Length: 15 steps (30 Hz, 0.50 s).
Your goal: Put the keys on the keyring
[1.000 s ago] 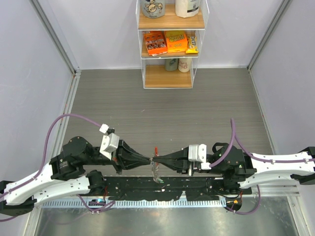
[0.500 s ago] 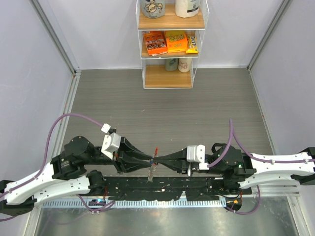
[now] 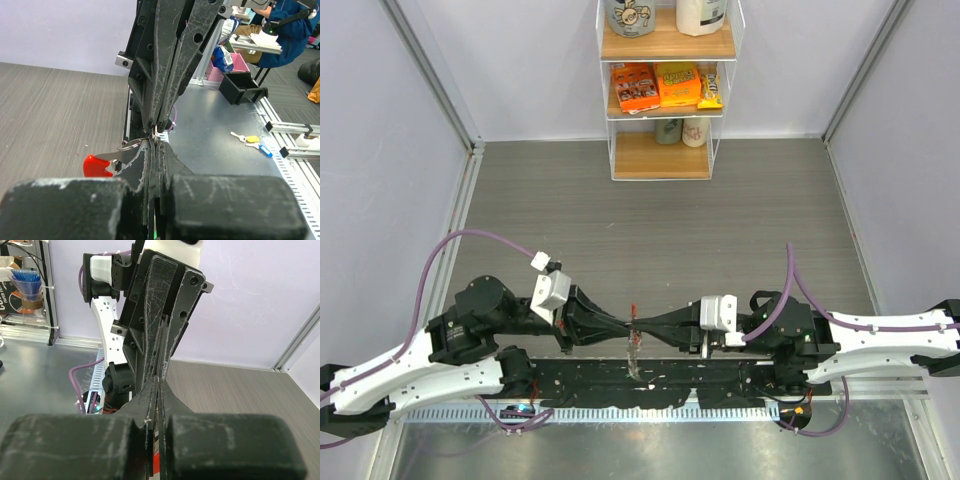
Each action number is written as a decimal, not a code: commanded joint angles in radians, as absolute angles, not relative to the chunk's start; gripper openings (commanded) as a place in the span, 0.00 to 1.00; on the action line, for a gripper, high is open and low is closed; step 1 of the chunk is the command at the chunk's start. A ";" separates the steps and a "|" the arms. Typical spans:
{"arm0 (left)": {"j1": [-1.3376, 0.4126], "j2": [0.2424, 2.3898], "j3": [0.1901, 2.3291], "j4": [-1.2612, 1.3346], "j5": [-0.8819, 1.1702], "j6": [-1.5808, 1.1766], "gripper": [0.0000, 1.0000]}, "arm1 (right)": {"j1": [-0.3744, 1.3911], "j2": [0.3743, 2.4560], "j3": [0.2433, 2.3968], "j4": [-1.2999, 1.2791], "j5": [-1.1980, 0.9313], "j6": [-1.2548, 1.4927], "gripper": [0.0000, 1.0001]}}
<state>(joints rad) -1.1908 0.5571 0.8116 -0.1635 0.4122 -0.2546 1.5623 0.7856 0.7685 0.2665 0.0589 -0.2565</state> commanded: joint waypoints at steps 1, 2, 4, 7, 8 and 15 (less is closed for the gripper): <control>-1.192 0.546 0.819 -0.132 0.403 -0.258 0.00 | 1.568 0.779 0.807 0.341 0.044 -0.264 0.06; -1.190 0.545 0.821 -0.136 0.400 -0.258 0.00 | 1.568 0.776 0.808 0.334 0.038 -0.262 0.05; -1.190 0.545 0.834 -0.158 0.385 -0.250 0.00 | 1.568 0.769 0.818 0.301 0.035 -0.256 0.05; -1.190 0.551 0.859 -0.224 0.373 -0.232 0.00 | 1.568 0.750 0.844 0.184 0.032 -0.241 0.11; -1.190 0.555 0.867 -0.244 0.368 -0.221 0.00 | 1.568 0.741 0.857 0.128 0.031 -0.238 0.14; -1.192 0.613 0.922 -0.385 0.382 -0.178 0.00 | 1.568 0.732 1.000 -0.213 0.048 -0.198 0.42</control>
